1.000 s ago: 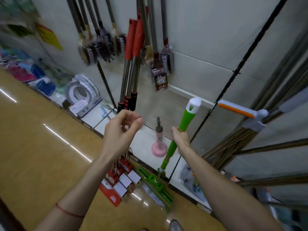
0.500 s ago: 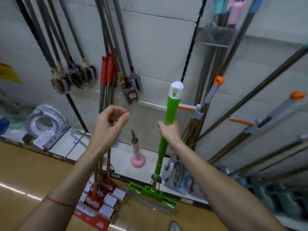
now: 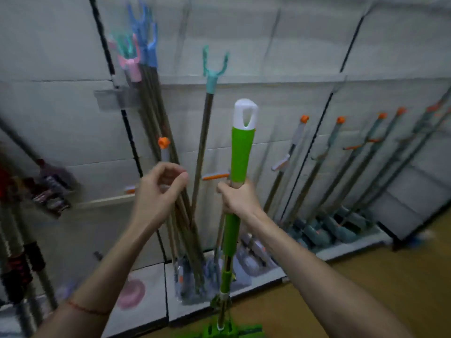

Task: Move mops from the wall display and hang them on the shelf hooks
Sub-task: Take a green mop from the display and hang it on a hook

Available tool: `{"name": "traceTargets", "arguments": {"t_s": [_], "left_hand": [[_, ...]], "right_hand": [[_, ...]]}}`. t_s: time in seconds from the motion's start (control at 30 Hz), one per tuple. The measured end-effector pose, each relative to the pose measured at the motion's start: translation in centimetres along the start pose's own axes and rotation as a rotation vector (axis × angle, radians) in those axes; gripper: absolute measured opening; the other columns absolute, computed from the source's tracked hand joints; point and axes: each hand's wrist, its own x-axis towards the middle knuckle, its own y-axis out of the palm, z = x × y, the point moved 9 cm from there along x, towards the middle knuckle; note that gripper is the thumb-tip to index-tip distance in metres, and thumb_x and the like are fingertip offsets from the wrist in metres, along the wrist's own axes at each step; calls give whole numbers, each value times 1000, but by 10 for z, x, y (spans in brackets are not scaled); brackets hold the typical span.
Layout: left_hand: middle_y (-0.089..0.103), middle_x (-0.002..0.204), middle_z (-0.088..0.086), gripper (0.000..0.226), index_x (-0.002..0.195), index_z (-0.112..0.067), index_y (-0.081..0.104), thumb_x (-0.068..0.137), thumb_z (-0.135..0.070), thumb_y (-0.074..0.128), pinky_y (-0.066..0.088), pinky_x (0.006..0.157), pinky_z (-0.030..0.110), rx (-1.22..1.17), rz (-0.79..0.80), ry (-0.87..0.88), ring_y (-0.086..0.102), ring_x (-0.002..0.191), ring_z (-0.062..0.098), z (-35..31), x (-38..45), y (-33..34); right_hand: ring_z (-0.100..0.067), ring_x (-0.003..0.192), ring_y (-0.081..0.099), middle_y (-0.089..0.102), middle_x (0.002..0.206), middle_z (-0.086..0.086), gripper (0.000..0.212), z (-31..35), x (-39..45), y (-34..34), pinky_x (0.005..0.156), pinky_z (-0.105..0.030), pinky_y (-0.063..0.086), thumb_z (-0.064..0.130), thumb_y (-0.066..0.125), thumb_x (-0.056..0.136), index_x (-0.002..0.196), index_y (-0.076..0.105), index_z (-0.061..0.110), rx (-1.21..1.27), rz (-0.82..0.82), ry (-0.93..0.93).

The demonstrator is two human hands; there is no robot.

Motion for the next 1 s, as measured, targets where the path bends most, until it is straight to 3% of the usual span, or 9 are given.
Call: {"name": "traceTargets", "arguments": {"t_s": [0.17,0.27,0.4,0.57,0.8,0.93,1.0], "left_hand": [[69,84,-5,12,91,-25,67,97,-16,72,48,70,11,-96,169,95,63,71,-8,-53,22,142],[70,84,-5,7,90,-29,66,89,-35,70,49,69,17,-174,254,134,64,73,-2,-84,26,227],[70,84,-5,6,90,-27,66,88,-32,67,48,67,13,-278,389,175,64,72,-5,-127,23,338],[73,79,-21,8,89,-31,68,88,-39,70,51,72,20,-387,575,247,66,75,2,-181,17,466],[72,90,0,15,91,-34,68,86,-48,69,54,85,37,-604,820,336,69,88,21,-252,0,630],[73,94,-1,4,95,-34,67,95,-36,71,54,78,31,-684,988,412,70,90,20,-299,-15,717],[74,95,-3,7,96,-34,68,93,-41,69,54,78,30,-730,1054,413,70,91,17,-320,-22,753]], "right_hand": [[-8,27,31,35,40,5,43,26,-7,-152,35,-17,29,4,63,88,54,44,22,75,-191,-52],[-8,26,28,33,36,8,54,33,-19,-242,34,-17,29,6,64,90,39,46,17,86,-305,-47],[-10,27,29,32,35,9,43,39,-45,-364,38,-21,29,5,61,88,56,38,22,83,-514,-58],[-12,29,32,33,39,6,33,41,-77,-498,42,-25,34,10,62,89,65,41,20,52,-764,-62],[-14,32,33,34,44,0,20,44,-126,-638,42,-27,36,7,60,89,74,48,14,-11,-1116,-30],[-14,31,35,37,39,3,26,50,-157,-699,44,-29,39,7,59,92,69,47,14,-59,-1324,-25],[-14,31,35,36,37,4,31,54,-176,-726,46,-30,39,6,58,90,64,45,16,-82,-1421,-23]]}}
